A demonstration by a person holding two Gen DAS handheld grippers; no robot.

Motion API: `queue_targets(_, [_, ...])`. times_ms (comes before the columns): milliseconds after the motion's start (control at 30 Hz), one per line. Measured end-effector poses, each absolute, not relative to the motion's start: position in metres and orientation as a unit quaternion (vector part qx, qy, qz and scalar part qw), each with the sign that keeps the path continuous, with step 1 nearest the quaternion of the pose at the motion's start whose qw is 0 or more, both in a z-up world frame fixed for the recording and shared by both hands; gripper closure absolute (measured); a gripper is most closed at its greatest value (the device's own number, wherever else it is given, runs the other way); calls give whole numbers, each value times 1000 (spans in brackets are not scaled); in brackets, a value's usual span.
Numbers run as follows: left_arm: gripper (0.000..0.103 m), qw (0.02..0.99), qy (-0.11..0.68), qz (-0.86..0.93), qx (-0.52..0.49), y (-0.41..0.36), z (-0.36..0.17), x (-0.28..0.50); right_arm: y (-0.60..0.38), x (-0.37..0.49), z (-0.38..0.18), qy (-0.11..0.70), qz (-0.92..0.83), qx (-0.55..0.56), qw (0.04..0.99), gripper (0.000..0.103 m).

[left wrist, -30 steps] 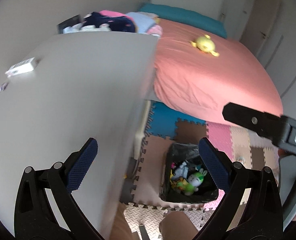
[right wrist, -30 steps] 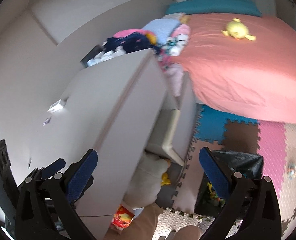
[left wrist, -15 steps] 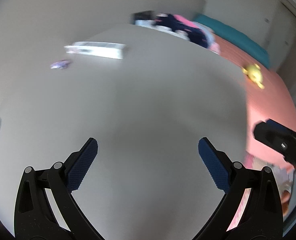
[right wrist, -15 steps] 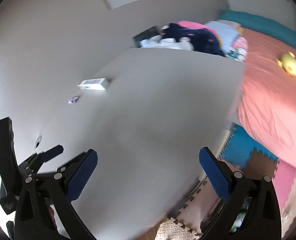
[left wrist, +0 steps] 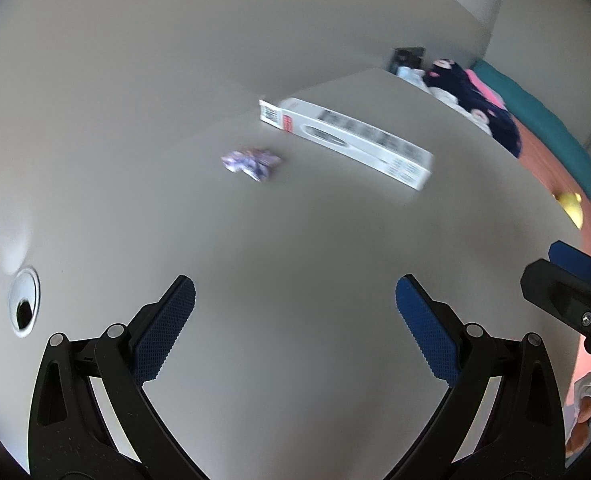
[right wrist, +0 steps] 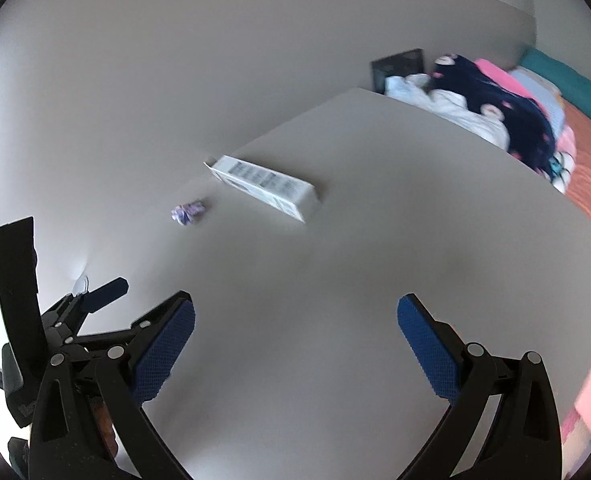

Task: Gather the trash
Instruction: 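Move both open tools back toward the white box on the desk, then grasp the lilac hair tie with the left tool while the right tool grasps the white box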

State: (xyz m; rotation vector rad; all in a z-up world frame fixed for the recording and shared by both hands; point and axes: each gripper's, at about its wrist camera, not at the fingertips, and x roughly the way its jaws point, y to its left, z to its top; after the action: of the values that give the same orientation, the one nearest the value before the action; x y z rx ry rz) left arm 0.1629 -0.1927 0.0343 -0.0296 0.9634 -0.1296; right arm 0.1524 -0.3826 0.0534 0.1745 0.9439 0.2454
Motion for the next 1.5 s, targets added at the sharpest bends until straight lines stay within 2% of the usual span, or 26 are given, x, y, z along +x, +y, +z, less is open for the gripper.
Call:
queue_targets(600, [6, 877, 478, -34, -24, -169, 15, 232, -338, 268, 32, 488, 128, 1, 863, 2])
queue_targets(667, [6, 877, 479, -33, -24, -169, 14, 237, -335, 274, 25, 495, 124, -13, 860, 11])
queue_targets(700, [6, 877, 479, -33, -22, -169, 13, 240, -335, 275, 23, 498, 120, -17, 859, 20])
queue_targets(733, [6, 877, 479, -32, -19, -170, 14, 243, -335, 277, 20, 501, 116, -19, 857, 34])
queue_targets(800, [6, 878, 478, -30, -14, -171, 13, 248, -336, 281, 15, 508, 116, -11, 853, 45])
queue_targets(900, [9, 878, 477, -36, 1, -176, 11, 253, -335, 283, 12, 511, 114, -11, 852, 51])
queue_targets(967, [19, 880, 473, -38, 12, -179, 12, 256, -334, 283, 13, 510, 113, -12, 853, 58])
queue_targets(1033, [22, 880, 472, -39, 9, -177, 13, 260, -336, 283, 14, 511, 114, -3, 852, 69])
queue_targets(1267, [23, 873, 484, -46, -29, -164, 18, 278, -364, 279, 12, 511, 122, 81, 847, 72])
queue_targets(1300, [25, 873, 485, -44, -26, -163, 17, 279, -365, 278, 13, 511, 122, 80, 847, 72])
queue_targets(1367, [43, 873, 485, -38, -19, -164, 19, 279, -368, 277, 14, 511, 120, 81, 847, 72])
queue_targets(1400, [46, 873, 485, -37, -18, -164, 20, 279, -370, 277, 14, 511, 119, 84, 847, 72])
queue_targets(1467, [64, 872, 487, -43, -20, -165, 21, 276, -374, 274, 15, 509, 117, 92, 848, 72])
queue_targets(1500, [66, 871, 489, -45, -20, -166, 21, 274, -376, 273, 15, 508, 116, 93, 848, 72])
